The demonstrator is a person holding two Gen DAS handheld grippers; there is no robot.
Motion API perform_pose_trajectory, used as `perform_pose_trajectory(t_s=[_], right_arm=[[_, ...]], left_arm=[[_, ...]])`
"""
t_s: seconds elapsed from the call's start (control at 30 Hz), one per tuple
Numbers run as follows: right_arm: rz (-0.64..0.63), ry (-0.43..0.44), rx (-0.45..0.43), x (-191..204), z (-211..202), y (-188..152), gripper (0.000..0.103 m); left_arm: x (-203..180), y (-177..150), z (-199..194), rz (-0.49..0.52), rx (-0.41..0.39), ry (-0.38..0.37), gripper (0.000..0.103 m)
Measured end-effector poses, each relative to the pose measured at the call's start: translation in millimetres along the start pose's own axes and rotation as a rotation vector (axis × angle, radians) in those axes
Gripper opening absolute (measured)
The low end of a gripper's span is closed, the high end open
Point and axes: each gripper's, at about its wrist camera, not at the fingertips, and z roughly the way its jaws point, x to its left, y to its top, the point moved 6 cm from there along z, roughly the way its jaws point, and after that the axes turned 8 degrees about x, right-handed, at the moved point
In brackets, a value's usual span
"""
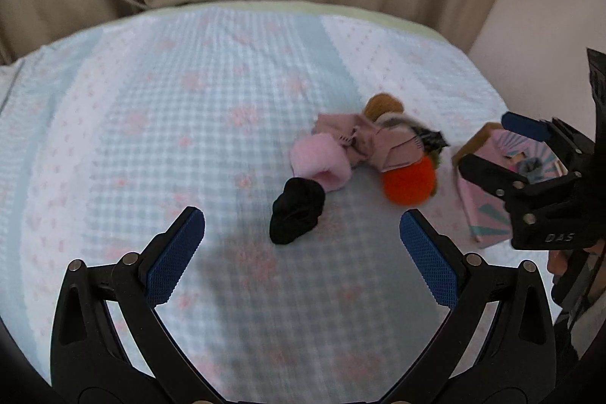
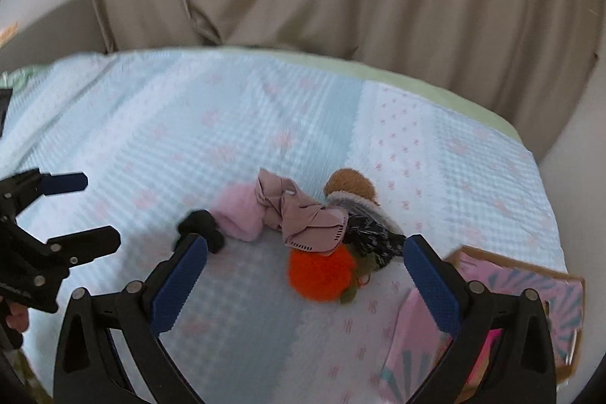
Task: Organize soft objects
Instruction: 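Grasp the black sock with the left tool while the right tool grasps the beige cloth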
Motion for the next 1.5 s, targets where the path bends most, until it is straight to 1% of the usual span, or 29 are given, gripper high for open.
perform_pose_trajectory(t_s=[0.23,0.33,0.4,0.47,0.53,0.57,0.6,0.63,0.67,0.7,0.73,0.77,0.8,0.83,0.9,0.93,0.97,1.0,1.1,1.23,1.5], right_arm=[[-0.096,-0.014,0.053,2,84,3,0.103],[-0.164,-0.037,0.058,6,108,7,0.103],[-0.214,-0.047,0.067,9,121,9,0.103],[-0.269,-0.048,0.088,15,136,11,0.103],[-0.332,-0.062,0.083,21,144,13,0.103],[-0.360,-0.057,0.076,24,147,14,0.103],[-0.381,-0.051,0.069,27,149,15,0.100],[-0.402,-0.039,0.065,30,150,17,0.098],[-0.417,-0.022,0.072,32,152,17,0.093],[-0.425,-0.008,0.078,34,154,17,0.086],[-0.435,0.013,0.084,36,155,17,0.084],[-0.442,0.025,0.088,37,156,17,0.081],[-0.445,0.040,0.091,38,155,16,0.074],[-0.441,0.063,0.100,39,155,15,0.071],[-0.426,0.097,0.120,38,154,12,0.058],[-0.421,0.103,0.126,38,153,9,0.054],[-0.419,0.099,0.138,36,153,7,0.044],[-0.422,0.090,0.155,32,154,3,0.037],[-0.391,0.104,0.162,28,152,-1,0.034],[-0.368,0.092,0.135,32,142,-1,0.030],[-0.270,0.123,0.091,29,123,12,0.025]], left_arm=[[10,2,78,0.003,0.043,0.002,0.102],[12,0,105,0.001,0.065,0.001,0.099],[12,-2,119,0.007,0.077,-0.007,0.093],[12,-4,131,0.009,0.092,-0.012,0.090],[10,-6,140,0.016,0.102,-0.013,0.083],[9,-6,145,0.023,0.109,-0.009,0.076],[7,-7,148,0.030,0.116,-0.005,0.070],[6,-8,152,0.034,0.123,0.002,0.067],[6,-8,154,0.039,0.126,0.014,0.063],[6,-8,155,0.046,0.121,0.028,0.054],[5,-7,155,0.052,0.115,0.035,0.049],[5,-6,155,0.054,0.114,0.037,0.040],[6,-5,156,0.053,0.116,0.040,0.034],[7,-4,156,0.049,0.117,0.043,0.031],[10,0,155,0.036,0.121,0.041,0.025],[13,1,155,0.028,0.124,0.037,0.024],[14,1,155,0.022,0.126,0.033,0.023],[16,2,154,0.016,0.128,0.031,0.022],[18,5,154,0.007,0.131,0.028,0.020],[19,6,151,-0.003,0.131,0.028,0.018],[17,21,124,-0.008,0.085,0.026,0.018]])
